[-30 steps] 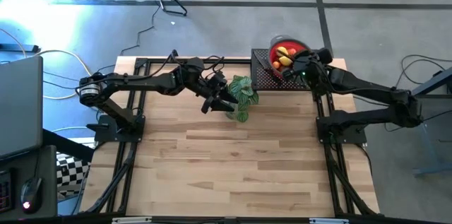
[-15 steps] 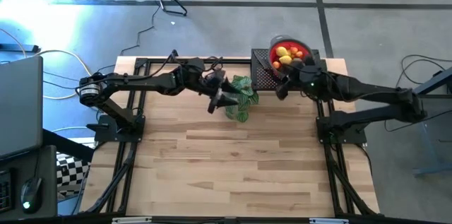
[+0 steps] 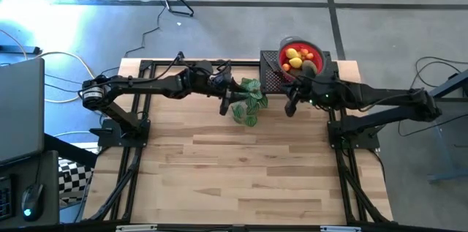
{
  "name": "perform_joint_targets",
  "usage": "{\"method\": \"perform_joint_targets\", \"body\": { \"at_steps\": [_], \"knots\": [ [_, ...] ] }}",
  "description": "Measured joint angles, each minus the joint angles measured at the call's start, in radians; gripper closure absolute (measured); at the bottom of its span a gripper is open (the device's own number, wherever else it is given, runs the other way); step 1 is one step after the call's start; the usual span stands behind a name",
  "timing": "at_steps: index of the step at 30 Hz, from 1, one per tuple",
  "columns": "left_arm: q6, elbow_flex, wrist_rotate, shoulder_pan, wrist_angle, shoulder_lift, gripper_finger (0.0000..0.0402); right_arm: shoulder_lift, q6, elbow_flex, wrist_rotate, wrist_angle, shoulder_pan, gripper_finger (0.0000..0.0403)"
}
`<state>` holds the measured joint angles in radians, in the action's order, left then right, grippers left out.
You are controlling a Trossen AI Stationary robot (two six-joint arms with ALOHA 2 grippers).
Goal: Pick & Place Fruit
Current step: Return to Home Position
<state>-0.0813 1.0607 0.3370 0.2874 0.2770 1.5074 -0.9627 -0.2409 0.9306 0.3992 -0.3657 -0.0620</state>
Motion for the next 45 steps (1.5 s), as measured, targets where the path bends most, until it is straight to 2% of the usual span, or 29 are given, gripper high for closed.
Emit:
{"method": "perform_joint_targets", "body": {
  "at_steps": [3, 7, 11, 19, 27, 32, 39, 45],
  "knots": [
    [0.0, 0.0, 0.023, 0.0, 0.055, 0.0, 0.0318, 0.0, 0.009, 0.0, -0.037, 0.037, 0.042, 0.0399],
    [0.003, 0.0, 0.051, -0.011, 0.08, 0.0, 0.0367, 0.0, 0.032, 0.0, -0.032, 0.063, 0.096, 0.0399],
    [0.022, -0.015, 0.047, -0.03, 0.087, 0.0, 0.0398, 0.0, 0.035, 0.0, -0.032, 0.079, 0.124, 0.04],
    [0.02, -0.074, 0.031, -0.048, 0.185, -0.007, 0.04, 0.0, 0.035, 0.0, -0.032, 0.109, 0.151, 0.0399],
    [0.011, -0.23, -0.038, -0.047, 0.207, -0.192, 0.0401, 0.0, 0.035, 0.0, -0.032, 0.117, 0.161, 0.0399],
    [0.013, -0.324, -0.039, -0.048, 0.2, -0.323, 0.0401, 0.0, 0.035, 0.0, -0.032, 0.135, 0.161, 0.0399],
    [0.014, -0.416, -0.049, -0.048, 0.2, -0.439, 0.0401, 0.0, 0.027, 0.0, -0.032, 0.147, 0.161, 0.0399],
    [0.015, -0.479, -0.198, -0.114, 0.2, -0.5, 0.0401, -0.007, 0.026, 0.0, -0.035, 0.168, 0.161, 0.0399]
  ]
}}
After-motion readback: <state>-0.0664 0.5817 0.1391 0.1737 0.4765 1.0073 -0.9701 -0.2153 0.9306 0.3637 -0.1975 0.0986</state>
